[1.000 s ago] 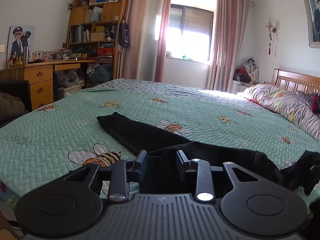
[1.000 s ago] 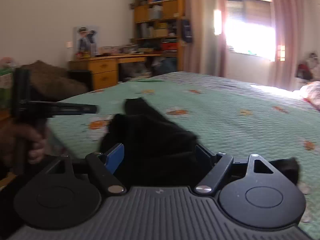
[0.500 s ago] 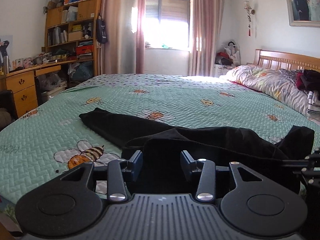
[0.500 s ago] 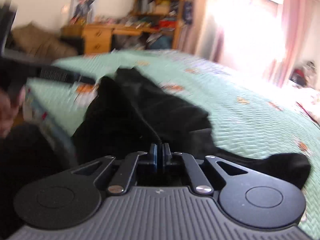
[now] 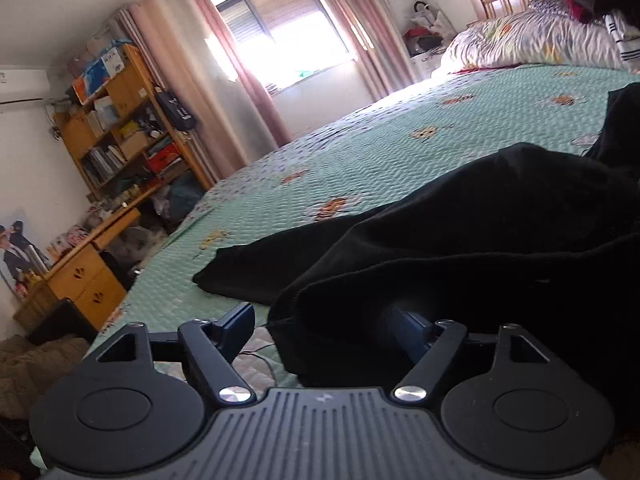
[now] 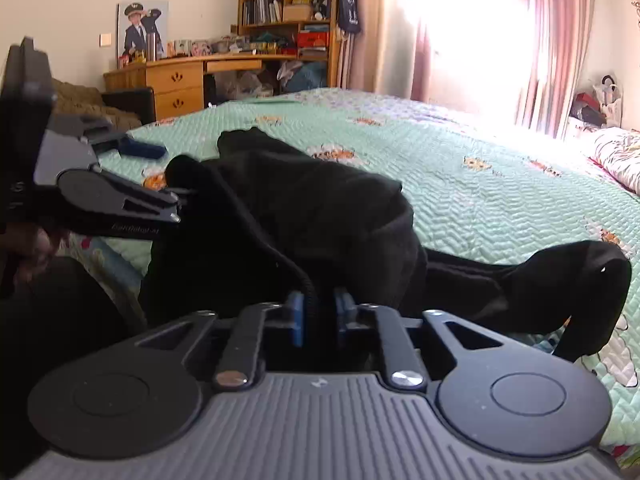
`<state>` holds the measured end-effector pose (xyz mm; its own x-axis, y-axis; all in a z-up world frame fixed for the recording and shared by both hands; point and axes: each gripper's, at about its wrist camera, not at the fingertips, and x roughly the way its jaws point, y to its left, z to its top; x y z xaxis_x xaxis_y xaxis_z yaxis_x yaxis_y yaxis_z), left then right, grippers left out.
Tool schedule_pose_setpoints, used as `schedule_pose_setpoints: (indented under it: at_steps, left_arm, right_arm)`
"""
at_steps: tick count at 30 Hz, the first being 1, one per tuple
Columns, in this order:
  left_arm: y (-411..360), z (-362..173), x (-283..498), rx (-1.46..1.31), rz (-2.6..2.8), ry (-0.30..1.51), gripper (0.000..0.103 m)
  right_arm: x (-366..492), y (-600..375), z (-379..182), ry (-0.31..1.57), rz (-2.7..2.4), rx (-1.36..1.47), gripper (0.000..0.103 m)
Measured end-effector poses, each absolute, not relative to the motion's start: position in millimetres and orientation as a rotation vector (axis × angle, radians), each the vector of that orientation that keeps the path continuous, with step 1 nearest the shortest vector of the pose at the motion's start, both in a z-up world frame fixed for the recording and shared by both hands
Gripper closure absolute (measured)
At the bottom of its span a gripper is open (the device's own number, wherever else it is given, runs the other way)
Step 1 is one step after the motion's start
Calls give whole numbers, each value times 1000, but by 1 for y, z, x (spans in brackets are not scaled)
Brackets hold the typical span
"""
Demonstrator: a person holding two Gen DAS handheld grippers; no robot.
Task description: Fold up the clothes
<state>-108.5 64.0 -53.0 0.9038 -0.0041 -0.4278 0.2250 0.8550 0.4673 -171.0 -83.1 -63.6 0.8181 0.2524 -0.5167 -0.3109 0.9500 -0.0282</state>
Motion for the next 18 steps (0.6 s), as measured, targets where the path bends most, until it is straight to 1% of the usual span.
schedule_pose_setpoints:
  at_steps: [3,5,6,7,8,9,10,13,16,18]
  left_arm:
    - [64,-55,-94,558,-96,467,22]
    - [67,-60,-83,543,-72,496,28]
    - [69,-62,-78,534,-60,510,47]
    - [71,-65,-72,526,-48,524,77]
    - [75,-62,-71,492,-45,530,80]
    - [79,-57,-73,458,-49,521,84]
    - [82,-54,-76,438,-58,508,90]
    - [80,-37,-93,435,-85,434,94]
    - [72,7,-111,387,-126,290,94]
    - [64,44,-124,358,-154,173,94]
  right_arm:
    - [-168,-81,-68,532,302,-118,72]
    - [-167,-81,-69,533,305,-127,74]
    - [-167,-81,-70,536,306,-131,84]
    - [-166,-80,-71,539,309,-132,89]
    - [-167,-82,-71,534,313,-132,96]
    - [-168,-84,-69,517,312,-131,95]
    - [-169,-86,-67,495,303,-128,95]
    - [-166,-95,-55,430,256,-103,97]
    - [-163,-110,-30,316,176,-78,98]
    - [-164,-125,-1,208,124,-45,98]
